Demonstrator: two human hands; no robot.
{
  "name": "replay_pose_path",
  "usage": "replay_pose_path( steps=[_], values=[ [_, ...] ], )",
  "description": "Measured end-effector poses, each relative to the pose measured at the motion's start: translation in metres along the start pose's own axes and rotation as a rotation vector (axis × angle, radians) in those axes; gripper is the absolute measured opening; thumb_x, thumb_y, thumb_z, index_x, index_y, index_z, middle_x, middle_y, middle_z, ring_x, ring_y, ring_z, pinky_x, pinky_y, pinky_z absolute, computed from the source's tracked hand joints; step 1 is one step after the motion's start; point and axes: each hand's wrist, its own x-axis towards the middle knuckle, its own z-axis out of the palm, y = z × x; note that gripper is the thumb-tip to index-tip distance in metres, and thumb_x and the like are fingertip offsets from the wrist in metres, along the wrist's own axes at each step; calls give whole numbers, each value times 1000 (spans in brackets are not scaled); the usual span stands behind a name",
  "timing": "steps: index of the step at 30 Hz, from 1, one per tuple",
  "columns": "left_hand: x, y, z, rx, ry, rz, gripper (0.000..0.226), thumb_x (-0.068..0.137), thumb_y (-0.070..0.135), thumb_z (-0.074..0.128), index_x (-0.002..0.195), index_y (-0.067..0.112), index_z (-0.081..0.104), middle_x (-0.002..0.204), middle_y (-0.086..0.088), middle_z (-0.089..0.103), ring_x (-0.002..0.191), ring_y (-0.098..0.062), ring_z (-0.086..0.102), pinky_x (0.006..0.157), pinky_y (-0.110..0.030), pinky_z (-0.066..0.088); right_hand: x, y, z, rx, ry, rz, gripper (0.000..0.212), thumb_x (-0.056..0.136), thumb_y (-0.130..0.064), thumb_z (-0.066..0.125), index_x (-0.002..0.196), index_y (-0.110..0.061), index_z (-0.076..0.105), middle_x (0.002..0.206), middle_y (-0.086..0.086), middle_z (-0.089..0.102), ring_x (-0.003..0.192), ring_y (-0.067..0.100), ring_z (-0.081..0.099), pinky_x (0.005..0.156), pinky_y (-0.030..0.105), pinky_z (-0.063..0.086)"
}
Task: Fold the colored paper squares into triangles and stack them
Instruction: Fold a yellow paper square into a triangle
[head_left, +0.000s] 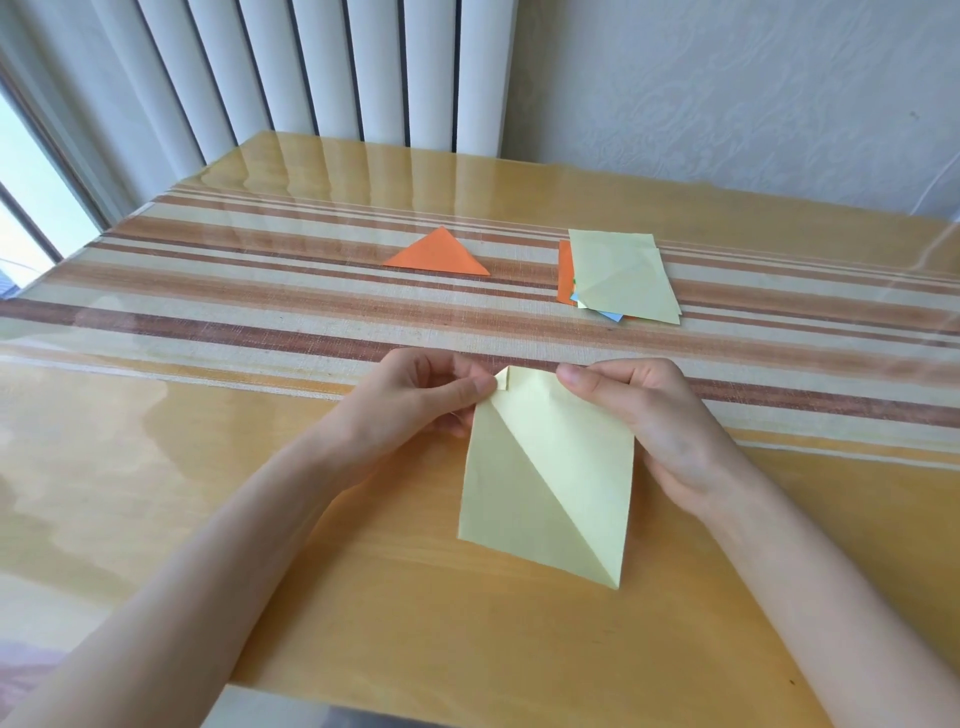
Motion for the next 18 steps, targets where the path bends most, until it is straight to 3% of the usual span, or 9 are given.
replay_pose_path(
  steps=[3,7,13,18],
  values=[
    [0,-1,1,-4,-22,1,18,83,26,61,77,9,64,77,-7,64,77,-21,58,72,-29,51,0,0,-2,-27,-7,-3,25,80,-31,68,76,-7,74,80,9,71,79,13,63,80,29,40],
    [2,-5,1,15,-11,6,38,83,30,59,86,-8,59,80,-13,60,78,-26,56,72,-31,51,1,3,0,-176,-6,-27,25,89,-25,65,81,-2,72,79,18,65,77,16,54,76,30,38],
    [3,-5,1,98,7,24,15,91,14,61,79,7,65,76,-9,62,71,-19,55,64,-22,50,1,2,6,-262,-17,-80,16,89,-24,65,84,-10,72,77,7,65,73,11,53,67,26,38],
    [3,-4,1,176,-8,40,12,90,9,62,80,5,66,74,-11,61,65,-12,55,61,-18,47,0,-4,8,-398,-35,-182,9,89,-23,66,90,-18,73,82,-6,69,64,-6,53,61,8,38]
  ],
)
